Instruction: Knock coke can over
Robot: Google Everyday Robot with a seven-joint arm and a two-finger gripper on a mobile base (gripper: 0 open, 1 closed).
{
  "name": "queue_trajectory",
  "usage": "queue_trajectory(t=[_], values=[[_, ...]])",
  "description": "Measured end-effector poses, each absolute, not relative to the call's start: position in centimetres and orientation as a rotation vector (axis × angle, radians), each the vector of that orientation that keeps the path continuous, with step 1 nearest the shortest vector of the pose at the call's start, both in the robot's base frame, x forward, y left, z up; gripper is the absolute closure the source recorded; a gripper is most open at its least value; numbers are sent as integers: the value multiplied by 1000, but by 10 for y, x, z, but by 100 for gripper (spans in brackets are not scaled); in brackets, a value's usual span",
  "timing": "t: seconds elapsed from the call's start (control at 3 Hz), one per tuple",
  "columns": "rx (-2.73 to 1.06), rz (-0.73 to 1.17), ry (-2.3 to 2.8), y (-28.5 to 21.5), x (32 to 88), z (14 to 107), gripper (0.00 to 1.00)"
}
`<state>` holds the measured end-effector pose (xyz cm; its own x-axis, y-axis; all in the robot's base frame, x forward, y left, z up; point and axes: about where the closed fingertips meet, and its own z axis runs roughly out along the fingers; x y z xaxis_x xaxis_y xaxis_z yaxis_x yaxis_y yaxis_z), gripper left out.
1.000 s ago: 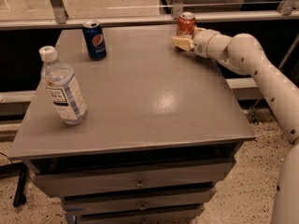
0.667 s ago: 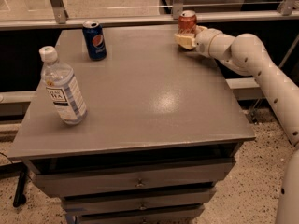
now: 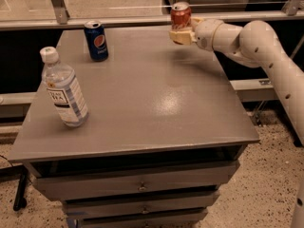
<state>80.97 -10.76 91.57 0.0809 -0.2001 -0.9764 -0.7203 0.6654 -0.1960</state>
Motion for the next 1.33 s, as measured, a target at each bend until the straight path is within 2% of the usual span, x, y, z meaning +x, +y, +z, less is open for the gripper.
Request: queue_trajectory(t=[0.67,1.33], values=[[-1446,260,1340,-38,758,938,100],[-2143,39,1194,-9,690,877,100]])
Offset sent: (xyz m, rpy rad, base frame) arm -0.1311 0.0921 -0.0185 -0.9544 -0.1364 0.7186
